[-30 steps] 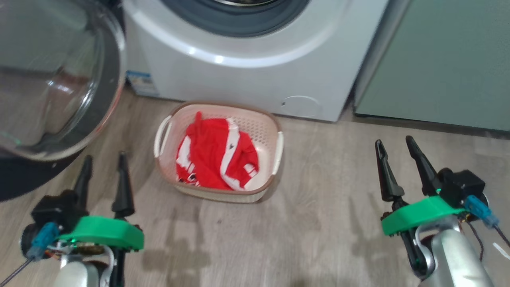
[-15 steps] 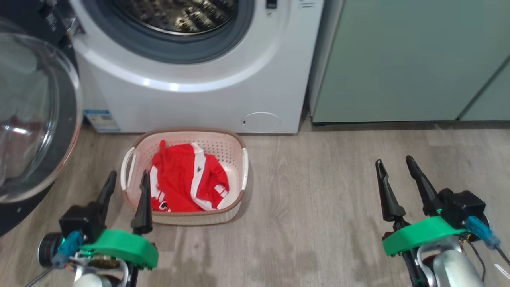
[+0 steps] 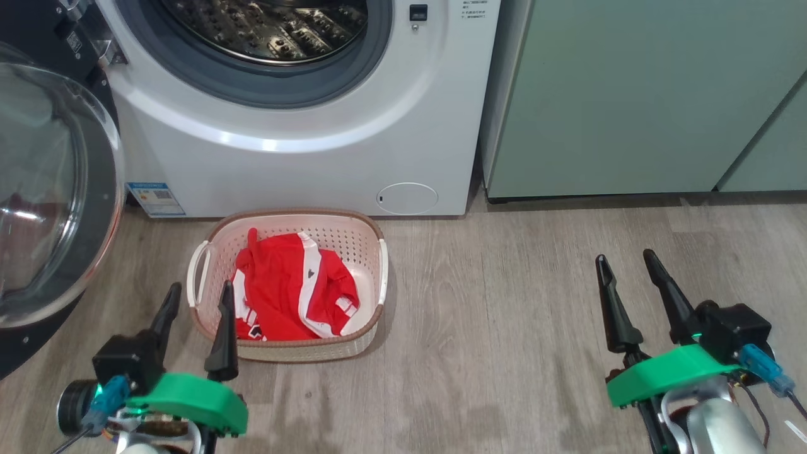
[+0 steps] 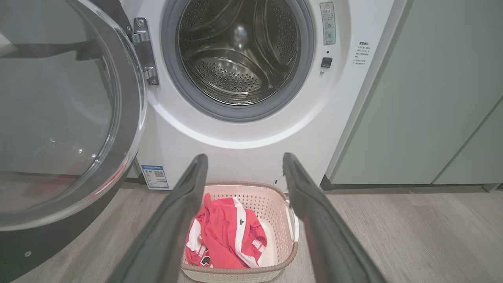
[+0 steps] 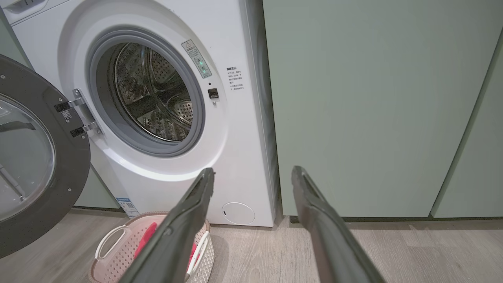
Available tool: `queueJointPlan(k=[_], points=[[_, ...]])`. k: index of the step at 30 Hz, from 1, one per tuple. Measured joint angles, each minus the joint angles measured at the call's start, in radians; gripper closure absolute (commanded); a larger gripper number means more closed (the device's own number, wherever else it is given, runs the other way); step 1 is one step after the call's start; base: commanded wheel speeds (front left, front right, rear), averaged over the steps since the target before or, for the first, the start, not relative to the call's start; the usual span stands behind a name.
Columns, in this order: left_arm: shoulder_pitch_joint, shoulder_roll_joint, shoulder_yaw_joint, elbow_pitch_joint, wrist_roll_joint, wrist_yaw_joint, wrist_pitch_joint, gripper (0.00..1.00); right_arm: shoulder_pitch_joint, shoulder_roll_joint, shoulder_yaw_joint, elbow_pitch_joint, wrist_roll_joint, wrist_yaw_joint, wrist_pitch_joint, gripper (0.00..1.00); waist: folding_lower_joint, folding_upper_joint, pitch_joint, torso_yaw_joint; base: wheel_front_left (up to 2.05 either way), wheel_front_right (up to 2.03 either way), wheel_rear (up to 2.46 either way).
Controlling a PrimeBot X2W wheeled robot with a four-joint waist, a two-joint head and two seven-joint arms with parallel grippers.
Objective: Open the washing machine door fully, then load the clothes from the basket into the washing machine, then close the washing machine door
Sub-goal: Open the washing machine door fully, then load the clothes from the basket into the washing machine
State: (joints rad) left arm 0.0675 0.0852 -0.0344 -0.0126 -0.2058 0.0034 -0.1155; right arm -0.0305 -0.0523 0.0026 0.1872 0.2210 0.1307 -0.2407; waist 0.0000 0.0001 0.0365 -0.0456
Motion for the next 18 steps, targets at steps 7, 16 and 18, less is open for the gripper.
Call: queueJointPlan(k=[7, 16, 18], points=[[-0.002, 0.005, 0.000, 0.010, -0.012, 0.000, 0.000, 0.00, 0.000, 0.000, -0.001, 0.001, 0.000, 0.000, 0.000, 0.00, 0.0000, 0.0000, 0.000, 0.001, 0.00, 0.00, 0.00], [-0.004, 0.010, -0.008, 0.019, -0.014, 0.001, 0.000, 0.00, 0.000, 0.000, -0.003, 0.002, 0.000, 0.000, 0.000, 0.00, 0.0000, 0.0000, 0.004, -0.003, 0.00, 0.00, 0.00], [-0.004, 0.013, -0.011, 0.019, -0.015, 0.001, 0.000, 0.00, 0.000, 0.000, -0.003, 0.002, 0.000, 0.000, 0.000, 0.00, 0.0000, 0.0000, 0.007, -0.004, 0.00, 0.00, 0.00]])
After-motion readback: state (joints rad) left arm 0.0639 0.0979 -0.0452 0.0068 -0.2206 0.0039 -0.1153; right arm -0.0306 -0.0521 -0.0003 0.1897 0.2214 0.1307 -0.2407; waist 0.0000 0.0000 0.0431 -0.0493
